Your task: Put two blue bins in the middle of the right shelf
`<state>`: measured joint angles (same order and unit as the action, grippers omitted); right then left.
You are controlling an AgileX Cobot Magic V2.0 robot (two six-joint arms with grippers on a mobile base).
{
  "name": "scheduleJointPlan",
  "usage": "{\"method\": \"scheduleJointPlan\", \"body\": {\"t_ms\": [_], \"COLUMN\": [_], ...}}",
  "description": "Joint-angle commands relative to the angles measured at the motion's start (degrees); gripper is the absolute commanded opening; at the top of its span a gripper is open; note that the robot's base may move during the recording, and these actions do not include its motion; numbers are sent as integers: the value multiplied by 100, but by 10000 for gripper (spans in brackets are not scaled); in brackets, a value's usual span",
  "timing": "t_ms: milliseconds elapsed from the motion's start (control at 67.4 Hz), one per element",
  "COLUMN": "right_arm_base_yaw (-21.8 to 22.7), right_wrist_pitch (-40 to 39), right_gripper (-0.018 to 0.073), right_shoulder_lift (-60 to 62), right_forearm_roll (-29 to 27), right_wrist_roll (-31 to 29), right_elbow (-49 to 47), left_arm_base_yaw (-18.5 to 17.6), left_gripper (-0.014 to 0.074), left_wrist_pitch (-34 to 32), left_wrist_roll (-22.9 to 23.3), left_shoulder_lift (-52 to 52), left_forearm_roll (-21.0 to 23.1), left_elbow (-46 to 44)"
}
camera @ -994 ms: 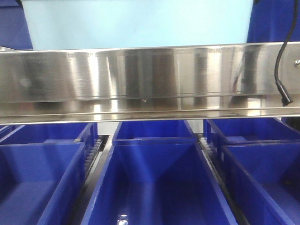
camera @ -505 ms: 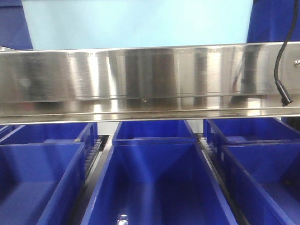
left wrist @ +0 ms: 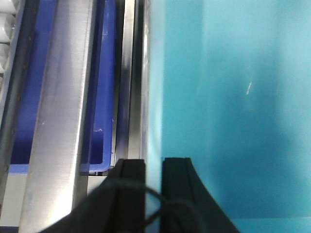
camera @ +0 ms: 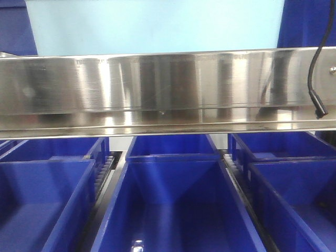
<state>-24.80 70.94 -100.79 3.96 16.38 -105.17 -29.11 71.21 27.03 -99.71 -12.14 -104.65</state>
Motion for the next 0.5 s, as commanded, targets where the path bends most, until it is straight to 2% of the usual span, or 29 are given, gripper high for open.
{"method": "scheduleJointPlan", "body": {"t_ms": [0, 163, 208, 312, 490], "right_arm_base_yaw": [12, -57, -108, -255, -406], "right_wrist_pitch": [-98, -98, -98, -98, -98], "right_gripper": [-167, -167, -167, -167, -167], "right_shoulder_lift": [32, 80, 110, 204, 370], "right_forearm_roll": [-86, 65, 202, 526, 626], "right_wrist_roll": [-23, 92, 179, 324, 521], "right_elbow": [-46, -46, -46, -46, -46], "left_arm_base_yaw": [-13, -25, -64, -257, -489], "left_gripper": [-111, -111, -111, -111, -111], "left_wrist_pitch": [-125, -125, -125, -125, -125], "left_wrist_roll": [53, 65, 177, 460, 610], "left_shoulder_lift": [46, 46, 60, 160, 402], "left_forearm_roll": [129, 102, 7, -531, -648], "left_elbow": [12, -17, -17, -17, -17]}}
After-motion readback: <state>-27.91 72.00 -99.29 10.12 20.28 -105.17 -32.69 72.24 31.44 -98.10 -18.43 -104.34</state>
